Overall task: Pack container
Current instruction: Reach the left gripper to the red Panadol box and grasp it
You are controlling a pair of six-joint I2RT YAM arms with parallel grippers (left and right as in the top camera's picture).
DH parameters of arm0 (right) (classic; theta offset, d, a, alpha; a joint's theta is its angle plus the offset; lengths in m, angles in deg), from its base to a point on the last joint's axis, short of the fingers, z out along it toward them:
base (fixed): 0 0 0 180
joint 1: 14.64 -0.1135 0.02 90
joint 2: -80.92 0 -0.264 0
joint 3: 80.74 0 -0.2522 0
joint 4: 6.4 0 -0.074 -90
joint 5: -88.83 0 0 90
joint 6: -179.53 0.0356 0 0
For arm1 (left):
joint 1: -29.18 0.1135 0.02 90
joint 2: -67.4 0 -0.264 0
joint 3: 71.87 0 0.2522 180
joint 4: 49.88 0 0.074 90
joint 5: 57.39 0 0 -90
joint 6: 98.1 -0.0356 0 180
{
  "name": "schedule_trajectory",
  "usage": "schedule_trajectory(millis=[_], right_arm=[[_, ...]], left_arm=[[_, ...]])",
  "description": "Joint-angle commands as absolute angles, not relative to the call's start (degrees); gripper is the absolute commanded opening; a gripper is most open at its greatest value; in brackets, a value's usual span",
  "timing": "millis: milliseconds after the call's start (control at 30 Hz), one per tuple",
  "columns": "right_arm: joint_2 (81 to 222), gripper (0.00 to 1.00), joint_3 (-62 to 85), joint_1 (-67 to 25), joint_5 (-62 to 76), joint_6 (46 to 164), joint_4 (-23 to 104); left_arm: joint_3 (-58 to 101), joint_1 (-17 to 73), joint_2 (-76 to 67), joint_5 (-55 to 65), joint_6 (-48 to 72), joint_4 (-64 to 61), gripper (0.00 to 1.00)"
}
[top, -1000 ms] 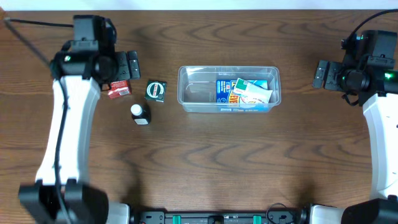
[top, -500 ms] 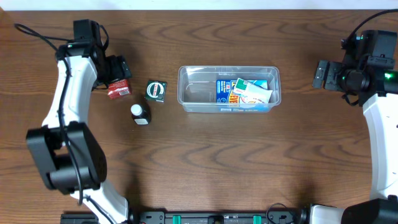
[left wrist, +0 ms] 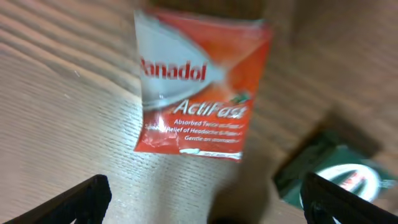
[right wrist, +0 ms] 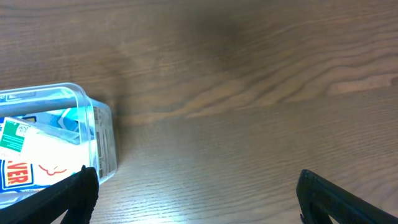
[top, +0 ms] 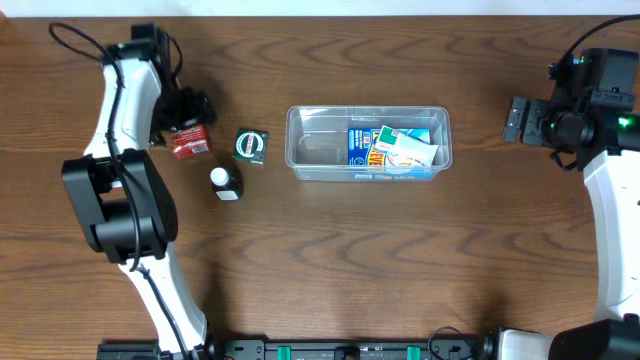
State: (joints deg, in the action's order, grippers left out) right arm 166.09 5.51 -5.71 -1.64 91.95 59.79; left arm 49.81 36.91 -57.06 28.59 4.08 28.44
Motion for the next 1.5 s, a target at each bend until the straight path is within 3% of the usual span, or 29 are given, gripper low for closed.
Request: schedule_trajectory(millis=[0,1167,1233,1367,1467], right_arm=[[165.59,0.99,4.88,-5.31,-1.81,92.69,59.66],[165.59,0.99,4.88,-5.31,-1.81,92.69,59.66],[165.59,0.99,4.88,-5.31,-1.81,92.69,59.66],[165.59,0.99,4.88,-5.31,-1.81,92.69,59.66],[165.59,0.99,4.88,-5.31,-1.81,92.69,59.66]], left_arm=[[53.35,37.15,-59.40,28.51,3.75,29.90,0.98],[53.09,38.11,-66.48,28.53,0.30,28.55,1.00],[53.07,38.11,-66.57,28.53,0.30,28.04,0.93],[53.03,38.11,-66.61,28.53,0.30,27.39,0.66],[53.03,38.11,-66.61,28.55,0.30,27.06,0.57]])
